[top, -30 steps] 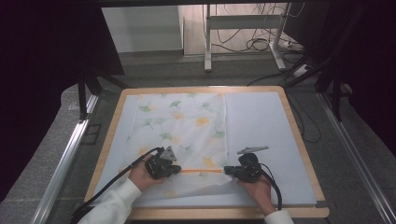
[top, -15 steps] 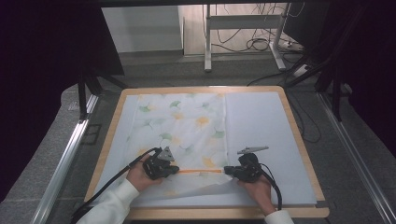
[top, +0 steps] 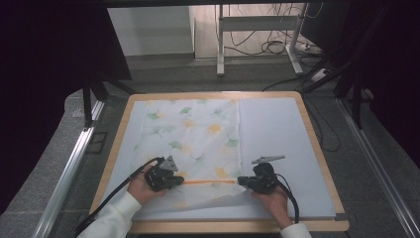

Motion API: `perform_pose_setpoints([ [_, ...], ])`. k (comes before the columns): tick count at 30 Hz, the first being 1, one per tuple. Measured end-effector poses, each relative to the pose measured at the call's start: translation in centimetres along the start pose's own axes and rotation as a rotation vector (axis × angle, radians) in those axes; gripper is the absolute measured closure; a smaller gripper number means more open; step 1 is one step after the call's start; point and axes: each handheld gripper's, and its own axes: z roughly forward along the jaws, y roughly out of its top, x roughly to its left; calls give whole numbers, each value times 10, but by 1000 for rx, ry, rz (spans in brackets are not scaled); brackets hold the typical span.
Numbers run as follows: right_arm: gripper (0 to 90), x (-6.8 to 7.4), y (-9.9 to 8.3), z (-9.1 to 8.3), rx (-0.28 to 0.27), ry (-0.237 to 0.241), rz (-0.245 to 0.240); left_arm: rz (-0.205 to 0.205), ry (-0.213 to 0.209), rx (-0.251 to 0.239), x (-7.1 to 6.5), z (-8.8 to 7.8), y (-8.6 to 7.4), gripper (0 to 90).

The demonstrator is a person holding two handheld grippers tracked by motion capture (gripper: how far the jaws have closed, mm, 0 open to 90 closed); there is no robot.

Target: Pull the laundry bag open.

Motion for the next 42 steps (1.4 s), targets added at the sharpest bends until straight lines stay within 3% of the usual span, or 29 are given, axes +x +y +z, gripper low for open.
perform_pose_setpoints([
  [25,900,1,0,0,-1,-3,-11,-59,23,5,12,-16,-23,900],
  [32,900,1,0,0,0,-3,-12,-106,31,-3,22,-28,-39,900],
  [42,899,1,0,0,0,-5,-11,-138,51,-4,29,-37,-53,900],
])
